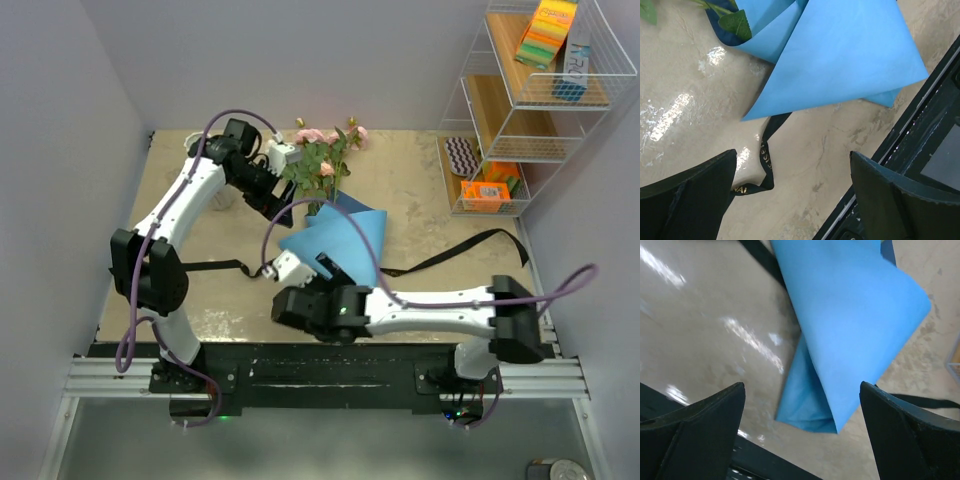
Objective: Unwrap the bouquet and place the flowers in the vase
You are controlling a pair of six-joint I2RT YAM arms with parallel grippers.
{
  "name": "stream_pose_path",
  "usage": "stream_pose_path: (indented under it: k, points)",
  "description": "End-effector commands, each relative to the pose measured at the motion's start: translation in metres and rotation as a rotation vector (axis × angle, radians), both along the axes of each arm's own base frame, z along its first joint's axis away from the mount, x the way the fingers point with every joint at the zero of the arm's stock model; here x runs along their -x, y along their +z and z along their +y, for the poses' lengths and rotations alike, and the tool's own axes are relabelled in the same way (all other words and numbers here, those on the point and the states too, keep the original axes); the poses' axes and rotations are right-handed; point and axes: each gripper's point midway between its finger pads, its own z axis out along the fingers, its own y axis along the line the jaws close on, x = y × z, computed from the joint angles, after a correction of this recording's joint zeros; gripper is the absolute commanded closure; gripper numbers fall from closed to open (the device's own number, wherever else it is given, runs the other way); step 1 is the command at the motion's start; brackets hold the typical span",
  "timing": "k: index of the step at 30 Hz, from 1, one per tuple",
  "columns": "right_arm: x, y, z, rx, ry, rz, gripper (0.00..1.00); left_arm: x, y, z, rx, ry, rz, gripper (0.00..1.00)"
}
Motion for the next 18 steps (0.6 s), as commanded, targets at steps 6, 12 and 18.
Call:
stream_pose_path:
  k: [6,12,18]
  points:
    - [-0.010,-0.032,-0.040,0.584,-0.093,-0.318,0.01,-0.007,0.035,0.019,0.092,0.048,-0.083,0.01]
    - [-0.014,-0.068,-0.036,0.704,-0.099,-0.346,0.01,-0.011,0.046,0.041,0.145,0.086,-0.080,0.01]
    - [-0.022,-0.070,-0.038,0.676,-0.155,-0.386,0.01,-0.009,0.056,0.054,0.170,0.083,-0.080,0.01]
